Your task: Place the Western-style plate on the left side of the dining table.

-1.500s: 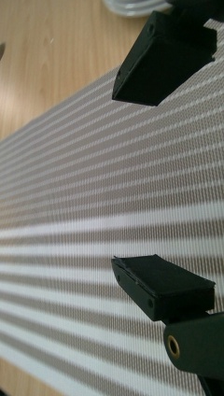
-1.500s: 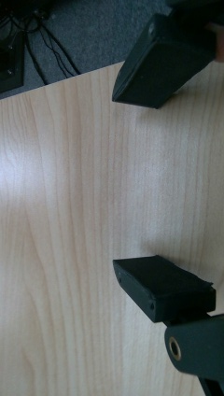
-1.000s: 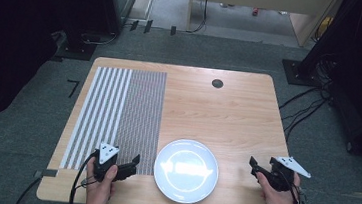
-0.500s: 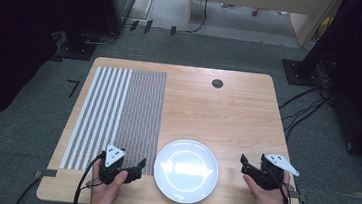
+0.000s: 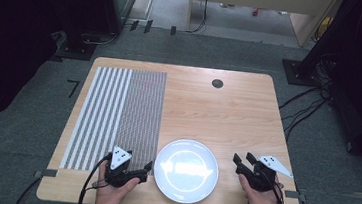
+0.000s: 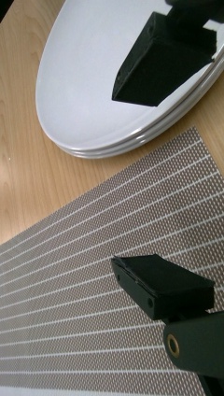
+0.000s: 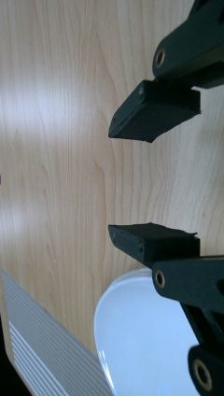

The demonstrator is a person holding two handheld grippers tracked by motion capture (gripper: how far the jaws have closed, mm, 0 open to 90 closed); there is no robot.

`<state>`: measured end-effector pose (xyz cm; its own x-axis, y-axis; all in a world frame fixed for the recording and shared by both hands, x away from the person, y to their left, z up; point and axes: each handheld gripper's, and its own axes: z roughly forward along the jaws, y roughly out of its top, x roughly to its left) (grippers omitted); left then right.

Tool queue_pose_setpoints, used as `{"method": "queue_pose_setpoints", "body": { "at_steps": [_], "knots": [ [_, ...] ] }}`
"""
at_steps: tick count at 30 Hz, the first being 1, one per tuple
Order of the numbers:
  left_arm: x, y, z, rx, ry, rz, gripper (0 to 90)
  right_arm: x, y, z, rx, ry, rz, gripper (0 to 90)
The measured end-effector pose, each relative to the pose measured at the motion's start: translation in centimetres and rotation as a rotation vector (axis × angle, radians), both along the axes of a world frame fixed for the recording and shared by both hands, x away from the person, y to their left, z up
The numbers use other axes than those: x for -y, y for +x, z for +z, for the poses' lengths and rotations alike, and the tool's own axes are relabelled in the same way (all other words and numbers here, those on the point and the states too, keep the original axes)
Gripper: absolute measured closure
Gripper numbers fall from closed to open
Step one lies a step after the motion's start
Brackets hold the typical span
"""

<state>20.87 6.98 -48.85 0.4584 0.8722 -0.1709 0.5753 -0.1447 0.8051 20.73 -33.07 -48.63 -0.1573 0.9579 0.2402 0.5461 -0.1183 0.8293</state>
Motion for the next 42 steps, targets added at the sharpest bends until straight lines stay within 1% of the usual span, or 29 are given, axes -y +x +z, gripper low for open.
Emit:
{"method": "queue_pose_setpoints", "body": {
  "at_steps": [2, 4, 8, 10, 11, 12, 13, 14, 15, 16, 18, 19, 20, 21, 22, 23, 24, 26, 27, 28, 30, 31, 32, 34, 35, 36, 39, 40, 42],
  "knots": [
    [0.2, -0.1, 0.0, 0.0, 0.005, -0.003, 17.2, -0.6, 0.0, 0.1, -0.013, 0.018, 0.029, 51.3],
    [0.3, -0.1, -0.1, -0.003, -0.005, -0.001, 17.4, -1.0, -0.1, 0.1, -0.023, 0.024, 0.046, 53.2],
    [0.6, -0.2, -0.2, -0.01, -0.004, -0.011, 17.9, -1.6, -0.1, -0.2, -0.034, 0.034, 0.044, 56.5],
    [0.7, -0.2, -0.2, -0.014, -0.002, -0.014, 22.2, -1.7, -0.2, -0.2, -0.034, 0.042, 0.044, 58.2],
    [0.7, -0.2, -0.2, -0.014, -0.002, -0.014, 23.1, -1.8, -0.2, -0.1, -0.037, 0.048, 0.047, 60.8],
    [0.8, -0.3, -0.2, -0.017, -0.013, -0.009, 25.2, -1.9, -0.3, 0.0, -0.047, 0.066, 0.056, 64.1],
    [0.8, -0.3, -0.2, -0.017, -0.013, -0.009, 27.6, -1.9, -0.3, 0.0, -0.047, 0.066, 0.056, 64.1],
    [0.9, -0.4, -0.2, -0.019, -0.025, -0.008, 30.5, -2.0, -0.3, 0.1, -0.049, 0.091, 0.081, 69.4],
    [0.9, -0.4, -0.2, -0.019, -0.025, -0.008, 31.5, -2.0, -0.3, 0.1, -0.049, 0.091, 0.081, 69.4],
    [1.1, -0.4, -0.3, -0.024, -0.027, -0.013, 33.0, -2.2, -0.3, 0.1, -0.064, 0.121, 0.107, 72.7],
    [1.2, -0.5, -0.4, -0.03, -0.027, -0.019, 35.9, -2.4, -0.3, 0.0, -0.067, 0.133, 0.126, 73.4],
    [1.2, -0.5, -0.4, -0.03, -0.027, -0.019, 38.1, -2.4, -0.3, 0.0, -0.067, 0.133, 0.126, 73.4],
    [1.3, -0.5, -0.5, -0.038, -0.037, -0.026, 41.3, -2.6, -0.3, -0.2, -0.07, 0.166, 0.145, 75.3],
    [1.3, -0.5, -0.5, -0.038, -0.037, -0.026, 43.5, -2.6, -0.3, -0.2, -0.07, 0.166, 0.145, 75.3],
    [1.3, -0.5, -0.6, -0.044, -0.05, -0.043, 46.8, -2.9, -0.2, -0.4, -0.089, 0.178, 0.16, 77.4],
    [1.3, -0.5, -0.6, -0.044, -0.05, -0.043, 48.9, -3.0, -0.2, -0.5, -0.101, 0.178, 0.161, 78.4],
    [1.5, -0.6, -0.7, -0.055, -0.056, -0.06, 50.5, -3.1, -0.2, -0.6, -0.116, 0.172, 0.165, 79.4],
    [1.6, -0.6, -0.7, -0.069, -0.067, -0.077, 52.8, -3.3, -0.1, -0.8, -0.137, 0.175, 0.161, 80.8],
    [1.6, -0.6, -0.7, -0.069, -0.067, -0.077, 54.1, -3.3, -0.1, -0.8, -0.137, 0.175, 0.161, 80.8],
    [1.7, -0.6, -0.8, -0.078, -0.072, -0.086, 55.5, -3.3, -0.1, -1.0, -0.152, 0.188, 0.161, 82.0],
    [1.7, -0.5, -0.9, -0.087, -0.069, -0.086, 56.6, -3.3, 0.0, -1.1, -0.155, 0.193, 0.162, 82.2],
    [1.7, -0.5, -1.0, -0.098, -0.068, -0.079, 57.2, -3.3, 0.0, -1.2, -0.168, 0.212, 0.171, 82.8],
    [1.7, -0.5, -1.0, -0.098, -0.068, -0.079, 57.5, -3.3, 0.0, -1.2, -0.168, 0.212, 0.171, 82.8],
    [1.5, -0.3, -1.2, -0.114, -0.068, -0.075, 57.7, -3.3, 0.1, -1.4, -0.187, 0.223, 0.178, 84.2],
    [1.5, -0.3, -1.2, -0.114, -0.068, -0.075, 57.7, -3.3, 0.1, -1.4, -0.191, 0.226, 0.177, 84.4],
    [1.5, -0.2, -1.2, -0.122, -0.073, -0.082, 57.7, -3.3, 0.1, -1.4, -0.191, 0.226, 0.177, 84.4],
    [1.5, -0.2, -1.2, -0.128, -0.078, -0.094, 59.4, -3.1, 0.1, -1.5, -0.192, 0.232, 0.165, 84.4],
    [1.5, -0.2, -1.3, -0.132, -0.08, -0.099, 59.6, -3.1, 0.1, -1.5, -0.203, 0.246, 0.165, 84.6],
    [1.6, -0.1, -1.4, -0.14, -0.09, -0.111, 60.4, -3.1, 0.1, -1.6, -0.211, 0.242, 0.165, 85.0]
  ]
}}
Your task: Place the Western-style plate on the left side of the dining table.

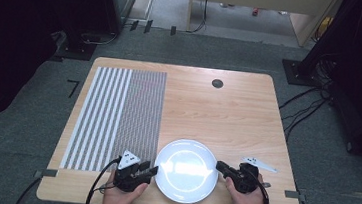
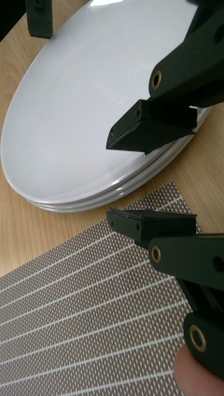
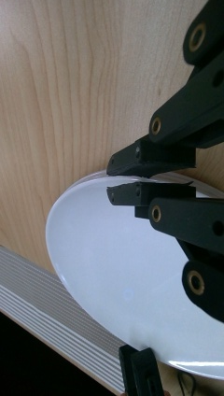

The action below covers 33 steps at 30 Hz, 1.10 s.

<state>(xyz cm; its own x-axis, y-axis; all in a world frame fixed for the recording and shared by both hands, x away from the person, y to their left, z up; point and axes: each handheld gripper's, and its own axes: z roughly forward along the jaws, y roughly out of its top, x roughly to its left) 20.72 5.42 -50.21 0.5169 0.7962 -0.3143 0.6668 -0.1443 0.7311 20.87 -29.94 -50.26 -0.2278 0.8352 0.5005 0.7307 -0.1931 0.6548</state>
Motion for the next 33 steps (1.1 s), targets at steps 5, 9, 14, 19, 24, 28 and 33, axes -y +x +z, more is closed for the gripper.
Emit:
{"method": "queue_pose_setpoints", "body": {
  "at_steps": [5, 9, 14, 19, 24, 28, 33],
  "knots": [
    [0.1, 0.0, -0.1, -0.014, -0.008, -0.022, 65.7, -0.1, 0.1, -0.2, -0.025, 0.008, 0.0, 85.7],
    [0.0, 0.2, -0.2, -0.042, -0.025, -0.033, 65.0, 0.0, 0.1, -0.2, -0.028, 0.033, 0.003, 87.3],
    [-0.2, 0.4, -0.3, -0.056, -0.038, -0.036, 64.5, 0.2, 0.1, -0.4, -0.038, 0.07, 0.001, 87.6],
    [-0.5, 0.6, -0.4, -0.085, -0.069, -0.05, 64.6, 0.0, 0.2, -0.7, -0.034, 0.083, 0.002, 87.2],
    [-1.2, 0.9, -0.2, -0.086, -0.081, -0.04, 66.6, -0.2, 0.3, -1.0, -0.048, 0.123, 0.01, 86.6],
    [-1.8, 1.1, 0.1, -0.084, -0.089, -0.028, 68.1, -0.7, 0.3, -1.3, -0.048, 0.14, 0.022, 85.8],
    [-2.7, 1.4, 0.3, -0.089, -0.115, -0.012, 71.1, -1.3, 0.3, -1.6, -0.055, 0.165, 0.045, 85.2]
  ]
}}
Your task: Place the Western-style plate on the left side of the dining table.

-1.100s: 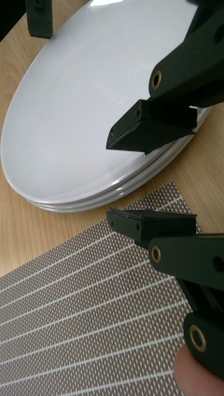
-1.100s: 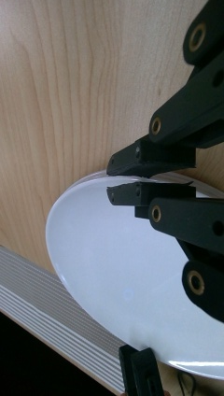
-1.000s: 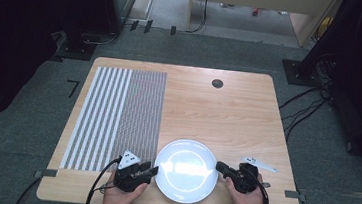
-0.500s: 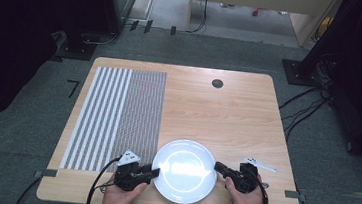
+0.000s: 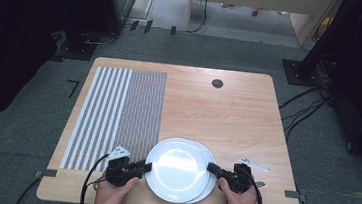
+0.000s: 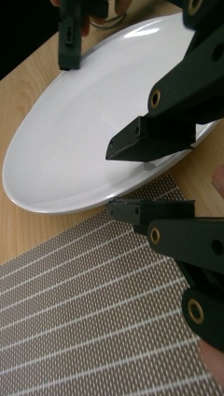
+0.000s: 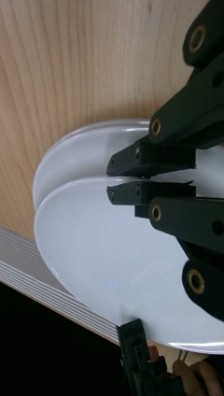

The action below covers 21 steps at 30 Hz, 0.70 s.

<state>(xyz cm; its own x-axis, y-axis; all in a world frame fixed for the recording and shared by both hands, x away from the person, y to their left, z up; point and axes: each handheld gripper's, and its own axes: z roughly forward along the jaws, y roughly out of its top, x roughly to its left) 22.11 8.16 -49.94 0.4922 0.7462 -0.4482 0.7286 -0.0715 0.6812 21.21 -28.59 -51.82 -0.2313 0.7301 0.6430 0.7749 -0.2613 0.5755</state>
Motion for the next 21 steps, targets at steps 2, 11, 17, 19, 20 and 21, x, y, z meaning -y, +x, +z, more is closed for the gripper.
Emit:
{"method": "queue_pose_setpoints", "body": {
  "at_steps": [2, 11, 17, 19, 20, 21],
  "knots": [
    [-0.6, 0.2, 0.1, -0.006, -0.018, -0.012, 72.3, -0.3, 0.0, -0.1, -0.002, 0.003, 0.003, 84.1],
    [-0.8, 0.4, 0.0, -0.007, -0.027, -0.029, 72.6, -0.7, 0.1, -0.9, -0.033, 0.057, -0.015, 81.2],
    [-0.9, 0.4, -0.1, -0.006, -0.042, -0.033, 73.0, -0.6, 0.1, -1.5, -0.069, 0.15, -0.048, 83.2],
    [-1.2, 0.4, 0.0, -0.003, -0.054, -0.025, 73.8, -0.5, 0.0, -1.6, -0.085, 0.209, -0.066, 85.5],
    [-1.3, 0.3, 0.0, -0.003, -0.058, -0.021, 74.3, -0.5, -0.1, -1.6, -0.084, 0.23, -0.069, 86.3],
    [-1.3, 0.3, 0.0, -0.003, -0.058, -0.021, 74.8, -0.5, -0.1, -1.6, -0.084, 0.23, -0.069, 86.3]
  ]
}}
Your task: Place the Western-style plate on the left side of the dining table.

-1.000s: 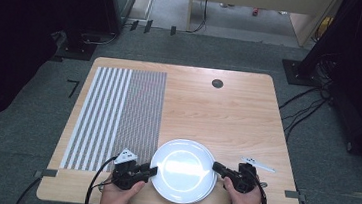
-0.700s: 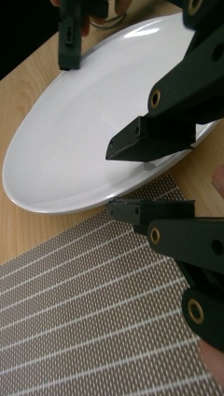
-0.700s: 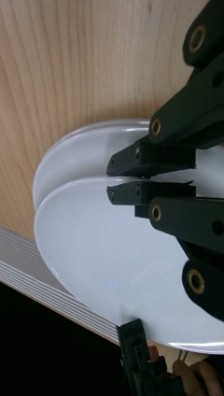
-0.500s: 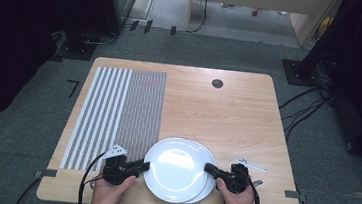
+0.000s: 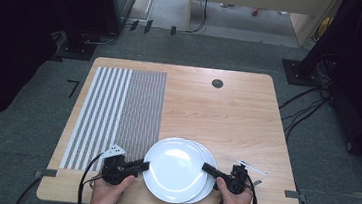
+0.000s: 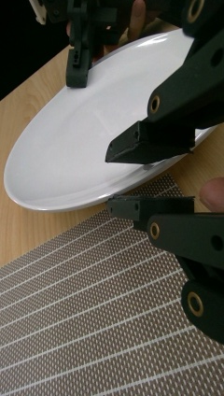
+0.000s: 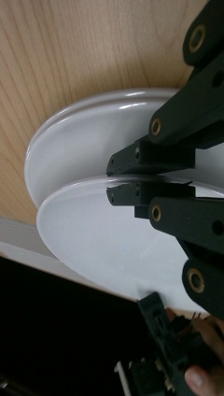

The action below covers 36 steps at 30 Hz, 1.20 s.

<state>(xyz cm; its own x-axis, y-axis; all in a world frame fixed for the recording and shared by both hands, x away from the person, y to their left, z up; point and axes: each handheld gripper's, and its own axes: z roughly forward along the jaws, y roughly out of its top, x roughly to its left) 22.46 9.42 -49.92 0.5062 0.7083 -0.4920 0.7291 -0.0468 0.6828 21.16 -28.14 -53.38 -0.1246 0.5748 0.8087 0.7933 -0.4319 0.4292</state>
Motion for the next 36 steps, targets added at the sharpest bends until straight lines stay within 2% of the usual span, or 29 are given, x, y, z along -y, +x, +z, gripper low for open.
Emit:
{"method": "queue_pose_setpoints", "body": {
  "at_steps": [1, 3, 8, 11, 15, 21, 25, 28, 36],
  "knots": [
    [-0.2, 0.0, 0.1, 0.006, -0.01, 0.004, 75.4, 0.0, -0.1, 0.3, 0.011, 0.029, -0.01, 87.6],
    [-0.3, 0.0, 0.1, 0.002, -0.023, 0.015, 76.3, 0.0, -0.2, 0.5, 0.021, 0.053, -0.012, 88.0],
    [-0.3, 0.0, 0.0, -0.01, -0.029, 0.033, 76.4, -0.3, -0.3, 0.9, 0.026, 0.033, -0.032, 88.1],
    [-0.3, 0.0, 0.2, -0.005, -0.029, 0.032, 76.3, -0.3, -0.3, 0.9, 0.024, 0.037, -0.032, 88.1],
    [-0.7, 0.1, 0.8, 0.005, -0.052, 0.035, 76.7, -0.5, 0.0, 1.5, 0.025, 0.053, -0.028, 88.2],
    [-2.4, 0.5, 2.2, 0.038, -0.062, 0.076, 77.0, -2.0, 1.3, 3.2, 0.059, 0.038, -0.004, 88.2],
    [-3.5, 0.8, 2.6, 0.044, -0.065, 0.102, 77.1, -3.3, 2.3, 4.0, 0.081, 0.024, 0.011, 88.2],
    [-5.1, 1.3, 3.3, 0.057, -0.073, 0.15, 77.2, -4.9, 3.5, 5.0, 0.094, 0.014, 0.032, 88.2],
    [-8.2, 2.3, 4.5, 0.067, -0.094, 0.22, 77.8, -8.3, 6.5, 6.8, 0.124, -0.004, 0.081, 88.2]
  ]
}}
